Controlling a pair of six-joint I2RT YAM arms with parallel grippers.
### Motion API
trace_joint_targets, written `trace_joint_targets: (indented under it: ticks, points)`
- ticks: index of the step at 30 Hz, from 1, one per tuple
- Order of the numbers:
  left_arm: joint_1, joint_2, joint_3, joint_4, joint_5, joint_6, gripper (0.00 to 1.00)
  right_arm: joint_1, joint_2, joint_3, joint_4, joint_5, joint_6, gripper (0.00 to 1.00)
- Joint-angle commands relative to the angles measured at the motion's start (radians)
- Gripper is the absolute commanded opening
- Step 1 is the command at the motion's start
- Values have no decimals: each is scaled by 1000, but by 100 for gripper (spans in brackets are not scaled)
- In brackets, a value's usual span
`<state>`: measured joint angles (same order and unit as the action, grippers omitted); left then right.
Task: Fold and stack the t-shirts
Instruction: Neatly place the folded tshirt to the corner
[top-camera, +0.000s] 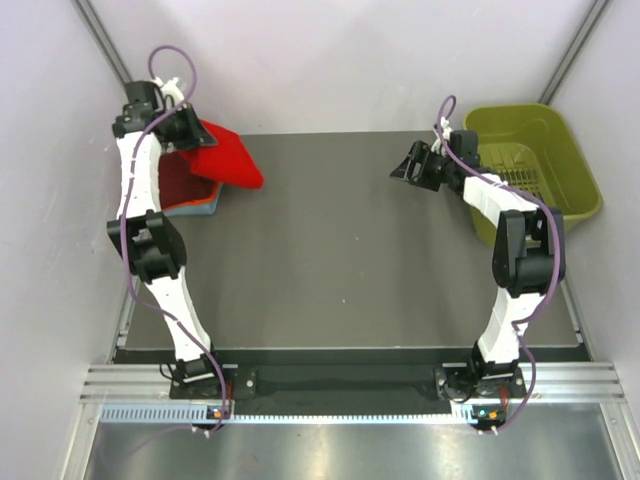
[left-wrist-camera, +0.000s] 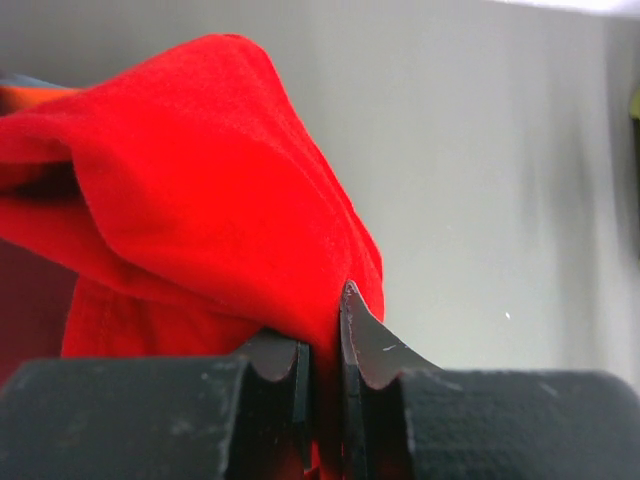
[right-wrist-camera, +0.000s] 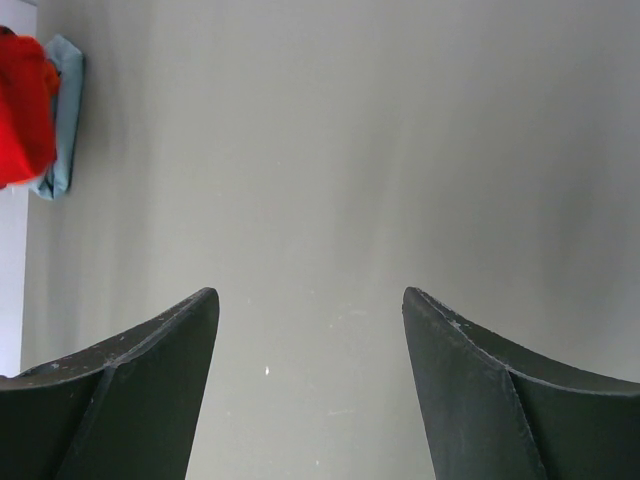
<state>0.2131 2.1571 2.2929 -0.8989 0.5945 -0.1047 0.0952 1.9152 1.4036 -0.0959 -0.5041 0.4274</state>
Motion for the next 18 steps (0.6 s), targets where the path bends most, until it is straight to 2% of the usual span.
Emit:
trace_joint_targets:
  ticks: [1,9,12,18]
  points:
    - [48,-94,69,17,-4,30,0,-6,-61,-18,33,-2,-10,75]
    - [100,-106,89,-8,-2,57,0,-2,-73,-46,45,-2,-7,75]
    - [114,-76,140,-55,-9,88,0,-2,-74,-60,53,-2,-1,75]
    - [135,-62,154,-63,-68,96,0,0,-81,-71,58,-1,1,75]
